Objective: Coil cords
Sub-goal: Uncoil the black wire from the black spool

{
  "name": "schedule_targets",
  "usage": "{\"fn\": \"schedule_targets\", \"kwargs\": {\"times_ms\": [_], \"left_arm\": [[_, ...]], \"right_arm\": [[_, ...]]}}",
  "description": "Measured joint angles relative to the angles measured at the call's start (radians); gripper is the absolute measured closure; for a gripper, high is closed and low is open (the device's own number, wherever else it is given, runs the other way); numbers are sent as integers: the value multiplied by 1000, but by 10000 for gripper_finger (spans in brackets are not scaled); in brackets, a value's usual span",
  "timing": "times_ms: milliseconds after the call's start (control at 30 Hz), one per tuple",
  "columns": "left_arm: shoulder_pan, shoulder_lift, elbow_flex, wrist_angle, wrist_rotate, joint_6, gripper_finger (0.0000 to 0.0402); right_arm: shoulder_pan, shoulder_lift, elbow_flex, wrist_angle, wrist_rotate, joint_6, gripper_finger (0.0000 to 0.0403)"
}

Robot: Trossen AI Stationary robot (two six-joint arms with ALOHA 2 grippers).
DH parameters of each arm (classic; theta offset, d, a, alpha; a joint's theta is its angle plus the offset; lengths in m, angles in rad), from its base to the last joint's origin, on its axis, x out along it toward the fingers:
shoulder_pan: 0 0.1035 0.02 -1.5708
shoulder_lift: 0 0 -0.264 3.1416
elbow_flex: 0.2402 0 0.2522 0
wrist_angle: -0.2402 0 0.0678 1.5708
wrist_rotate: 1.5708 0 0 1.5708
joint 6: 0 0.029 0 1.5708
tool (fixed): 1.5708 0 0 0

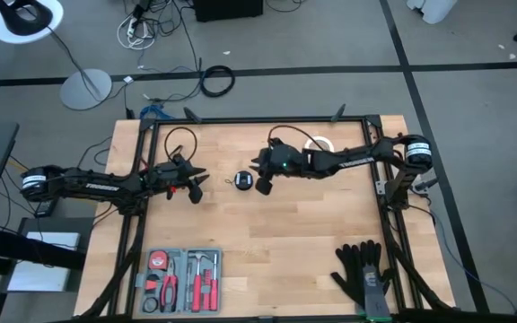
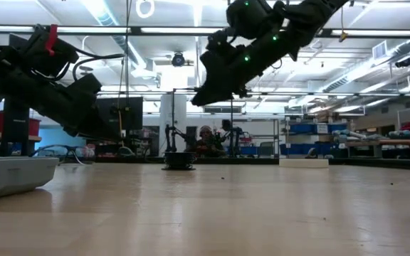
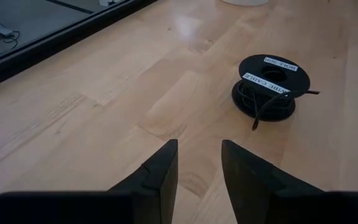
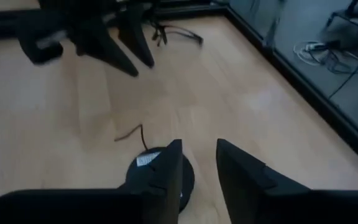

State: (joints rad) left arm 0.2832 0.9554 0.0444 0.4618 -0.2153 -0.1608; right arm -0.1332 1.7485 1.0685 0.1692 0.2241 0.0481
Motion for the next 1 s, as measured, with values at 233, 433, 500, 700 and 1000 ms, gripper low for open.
{"fn": "schedule_targets", "kwargs": {"times_ms": [233, 433, 500, 700, 1000], "left_arm": [[0, 0, 0, 17, 0, 0, 275], [0, 0, 0, 105, 0, -6, 275], [0, 0, 0, 151, 1, -7, 275], [0, 0, 0, 279, 1, -8, 275], [0, 0, 0, 486, 12, -111, 275]], "right_arm": [[-22, 0, -2, -38, -10, 71, 289], [0, 0, -2, -94, -11, 91, 291], [15, 0, -2, -122, -11, 104, 290], [54, 0, -2, -171, -11, 133, 289], [89, 0, -2, -159, -11, 143, 290]]}}
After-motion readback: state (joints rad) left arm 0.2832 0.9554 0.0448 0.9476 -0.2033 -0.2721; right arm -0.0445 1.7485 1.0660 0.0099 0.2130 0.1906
